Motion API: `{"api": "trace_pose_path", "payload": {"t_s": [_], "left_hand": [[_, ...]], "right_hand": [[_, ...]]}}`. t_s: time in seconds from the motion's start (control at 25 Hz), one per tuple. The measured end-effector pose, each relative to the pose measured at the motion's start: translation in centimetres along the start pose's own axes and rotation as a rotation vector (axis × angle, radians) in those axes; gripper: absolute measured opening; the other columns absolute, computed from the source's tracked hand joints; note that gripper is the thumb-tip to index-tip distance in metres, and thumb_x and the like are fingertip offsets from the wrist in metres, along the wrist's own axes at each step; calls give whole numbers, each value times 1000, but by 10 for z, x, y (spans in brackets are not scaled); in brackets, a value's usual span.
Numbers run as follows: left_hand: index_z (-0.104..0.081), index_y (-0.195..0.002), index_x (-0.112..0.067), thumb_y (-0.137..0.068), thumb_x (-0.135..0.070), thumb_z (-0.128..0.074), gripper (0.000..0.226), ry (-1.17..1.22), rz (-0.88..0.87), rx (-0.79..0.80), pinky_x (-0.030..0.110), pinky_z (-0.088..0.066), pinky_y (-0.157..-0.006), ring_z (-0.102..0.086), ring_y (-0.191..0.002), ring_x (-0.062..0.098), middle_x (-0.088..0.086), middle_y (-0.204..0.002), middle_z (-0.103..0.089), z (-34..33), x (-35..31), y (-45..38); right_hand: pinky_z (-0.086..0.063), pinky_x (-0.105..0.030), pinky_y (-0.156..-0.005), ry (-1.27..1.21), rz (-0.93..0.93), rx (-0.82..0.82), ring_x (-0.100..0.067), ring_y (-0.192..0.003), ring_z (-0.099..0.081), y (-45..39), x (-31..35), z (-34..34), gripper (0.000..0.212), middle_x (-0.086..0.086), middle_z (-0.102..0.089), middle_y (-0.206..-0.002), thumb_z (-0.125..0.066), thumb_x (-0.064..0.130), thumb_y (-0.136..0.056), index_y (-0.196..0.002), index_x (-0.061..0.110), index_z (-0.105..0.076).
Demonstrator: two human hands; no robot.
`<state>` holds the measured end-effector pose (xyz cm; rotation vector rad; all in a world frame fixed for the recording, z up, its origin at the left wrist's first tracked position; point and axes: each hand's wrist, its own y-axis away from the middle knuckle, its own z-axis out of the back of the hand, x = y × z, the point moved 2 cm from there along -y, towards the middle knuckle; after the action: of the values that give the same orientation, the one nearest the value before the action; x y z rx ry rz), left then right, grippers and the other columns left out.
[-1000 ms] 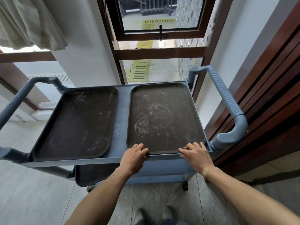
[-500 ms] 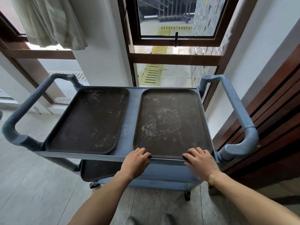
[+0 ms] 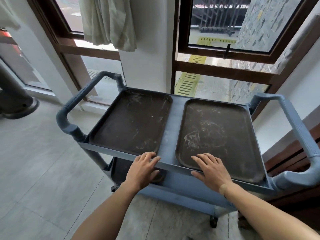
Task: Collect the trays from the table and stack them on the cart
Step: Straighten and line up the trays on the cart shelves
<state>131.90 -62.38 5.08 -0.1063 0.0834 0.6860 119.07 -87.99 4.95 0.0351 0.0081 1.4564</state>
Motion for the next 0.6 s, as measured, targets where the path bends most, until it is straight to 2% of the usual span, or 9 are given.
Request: {"api": "trace_pose_path", "payload": {"t_s": [0.08, 0.24, 0.36, 0.48, 0.6], "left_hand": [[-49, -134, -24, -85, -42, -62, 54, 4, 57, -17, 38, -40, -103, -48, -125, 23, 1, -135, -51, 6, 35, 30], [-51, -133, -25, -83, -43, -65, 55, -19, 115, 7, 39, -46, -98, -54, -121, 25, 2, -131, -56, 10, 99, 88], [-50, -134, -26, -85, -45, -64, 54, -27, 157, 31, 38, -45, -99, -53, -121, 24, 1, -132, -54, 7, 137, 119], [-50, -134, -26, -85, -45, -64, 54, -4, 175, 48, 38, -44, -99, -53, -122, 24, 2, -134, -54, -1, 161, 139], [-44, -138, -28, -89, -47, -57, 54, 23, 205, 71, 39, -39, -104, -47, -127, 23, 1, -141, -47, -20, 173, 150]], "right_hand": [[-31, -39, -106, -19, 16, -3, -20, -138, -31, -15, 41, 0, 64, 6, -40, -147, -34, 63, -91, -147, 31, -32], [-43, -41, -97, -47, 81, -79, -25, -126, -49, -31, 131, 1, 60, -1, -57, -131, -42, 57, -87, -136, 24, -53], [-44, -42, -96, -54, 172, -142, -28, -120, -53, -37, 190, -2, 55, -2, -61, -124, -45, 52, -87, -130, 21, -59], [-46, -42, -93, -65, 218, -150, -28, -117, -56, -40, 229, -11, 50, -2, -62, -123, -48, 49, -87, -127, 21, -61], [-49, -41, -89, -55, 245, -90, -26, -113, -57, -38, 248, -28, 47, -1, -62, -120, -56, 45, -86, -127, 22, -61]]}}
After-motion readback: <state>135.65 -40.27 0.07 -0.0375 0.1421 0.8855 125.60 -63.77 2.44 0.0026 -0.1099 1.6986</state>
